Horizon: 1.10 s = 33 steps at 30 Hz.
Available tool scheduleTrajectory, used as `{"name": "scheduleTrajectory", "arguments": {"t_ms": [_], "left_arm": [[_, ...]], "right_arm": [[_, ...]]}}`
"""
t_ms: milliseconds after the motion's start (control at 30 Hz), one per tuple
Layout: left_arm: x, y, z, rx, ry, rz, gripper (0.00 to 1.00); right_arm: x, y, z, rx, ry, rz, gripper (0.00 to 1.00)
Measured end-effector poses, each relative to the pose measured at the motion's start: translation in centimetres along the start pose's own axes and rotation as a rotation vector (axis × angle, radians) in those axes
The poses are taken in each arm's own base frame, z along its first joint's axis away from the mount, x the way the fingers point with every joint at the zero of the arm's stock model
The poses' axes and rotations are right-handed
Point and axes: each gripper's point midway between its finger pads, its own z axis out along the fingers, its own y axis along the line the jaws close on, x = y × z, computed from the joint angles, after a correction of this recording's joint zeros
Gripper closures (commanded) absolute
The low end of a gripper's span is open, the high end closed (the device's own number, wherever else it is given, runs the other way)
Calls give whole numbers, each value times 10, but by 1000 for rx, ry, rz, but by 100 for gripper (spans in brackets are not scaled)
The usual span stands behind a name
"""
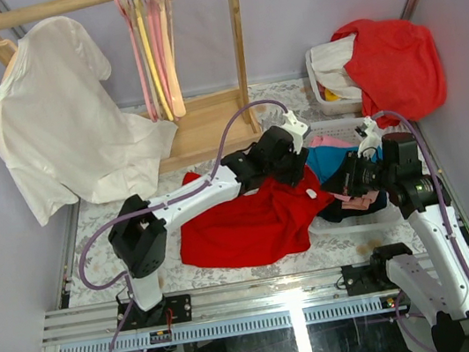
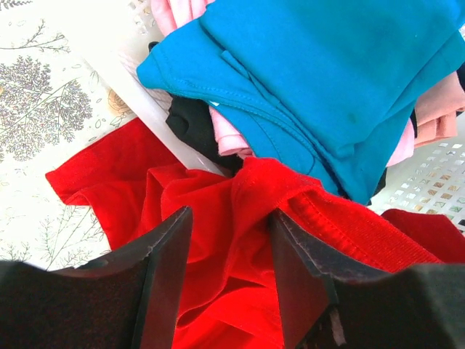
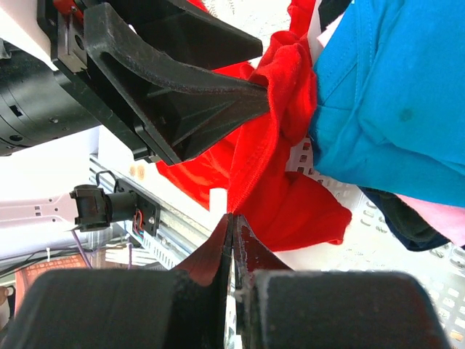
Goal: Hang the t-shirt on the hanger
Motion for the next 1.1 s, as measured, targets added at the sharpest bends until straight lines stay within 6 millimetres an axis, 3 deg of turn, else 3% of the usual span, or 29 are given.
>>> {"name": "scheduleTrajectory", "arguments": {"t_ms": [367, 500, 633, 900, 1100], "left_arm": [[-1, 0, 1, 1, -6, -3, 100], [-3, 3, 0, -20, -15, -13, 100], [-18, 10, -13, -73, -64, -27, 100], [-77, 19, -82, -159, -272, -76, 100], [-87, 31, -110, -232, -322, -117, 100]], "right_arm": [[-8, 8, 2, -35, -13, 1, 100], [-12, 8, 4, -39, -20, 3, 100], [-15, 8, 8, -44, -14, 16, 100], [-26, 10, 21, -83, -5, 42, 100], [-33, 23, 41, -122, 45, 40, 100]]}}
